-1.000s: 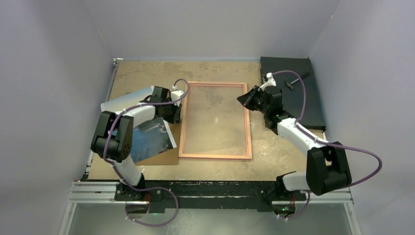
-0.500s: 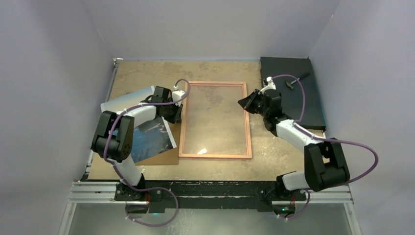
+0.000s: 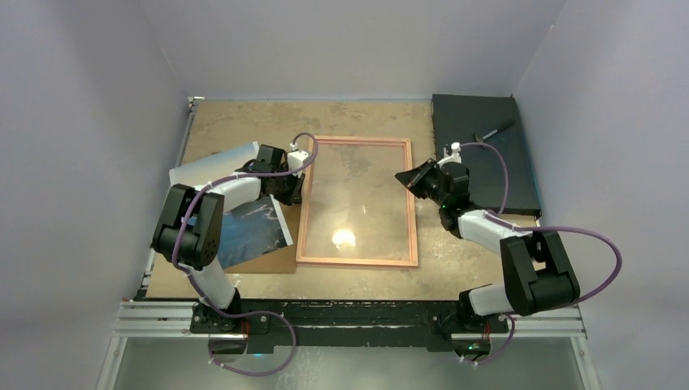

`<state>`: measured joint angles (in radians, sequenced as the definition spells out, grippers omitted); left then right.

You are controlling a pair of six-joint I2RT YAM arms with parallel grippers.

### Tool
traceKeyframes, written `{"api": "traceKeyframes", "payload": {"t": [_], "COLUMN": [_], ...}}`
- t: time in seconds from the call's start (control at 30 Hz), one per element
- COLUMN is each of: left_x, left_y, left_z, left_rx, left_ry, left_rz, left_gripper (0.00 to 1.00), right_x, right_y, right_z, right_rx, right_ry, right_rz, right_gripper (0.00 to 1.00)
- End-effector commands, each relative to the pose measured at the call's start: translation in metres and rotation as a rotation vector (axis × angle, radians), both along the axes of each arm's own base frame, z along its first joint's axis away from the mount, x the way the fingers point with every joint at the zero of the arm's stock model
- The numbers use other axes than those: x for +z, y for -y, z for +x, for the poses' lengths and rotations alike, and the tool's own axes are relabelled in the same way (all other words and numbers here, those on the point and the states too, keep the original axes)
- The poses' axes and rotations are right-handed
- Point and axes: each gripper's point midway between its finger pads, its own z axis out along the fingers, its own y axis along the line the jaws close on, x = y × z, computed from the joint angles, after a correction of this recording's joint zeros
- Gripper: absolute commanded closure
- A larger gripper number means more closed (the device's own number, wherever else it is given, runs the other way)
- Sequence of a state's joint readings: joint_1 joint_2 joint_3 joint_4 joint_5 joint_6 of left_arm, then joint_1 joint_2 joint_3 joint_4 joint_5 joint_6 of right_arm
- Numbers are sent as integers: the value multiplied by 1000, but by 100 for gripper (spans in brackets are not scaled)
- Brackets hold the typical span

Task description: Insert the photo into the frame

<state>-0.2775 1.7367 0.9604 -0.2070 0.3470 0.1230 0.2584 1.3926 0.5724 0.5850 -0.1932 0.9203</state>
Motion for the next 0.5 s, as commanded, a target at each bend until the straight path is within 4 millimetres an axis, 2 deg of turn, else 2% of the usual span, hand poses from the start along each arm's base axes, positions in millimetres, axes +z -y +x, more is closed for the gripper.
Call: {"api": "traceKeyframes", "payload": {"t": [0.0, 0.07, 0.2, 0.37, 0.47], "left_x": [-23, -23, -22, -20, -20], "left_y": [7, 6, 6, 6, 5], "left_z": [-25, -25, -24, -23, -22], "left_rx": [-29, -28, -26, -25, -23], "left_ry": [-87, -86, -80, -73, -70], "left_rz": [7, 7, 12, 11, 14], "left_gripper": [87, 87, 87, 89, 89], "right_x": [20, 23, 9, -15, -15], "right_y": [-26, -24, -10, 4, 3], "right_z": [-8, -4, 6, 5, 4], "right_rx": [105, 90, 25, -11, 6], "right_ry": [27, 32, -44, -115, -87], "right_rz": [136, 122, 2, -117, -116], "right_gripper": [100, 100, 99, 93, 95]}}
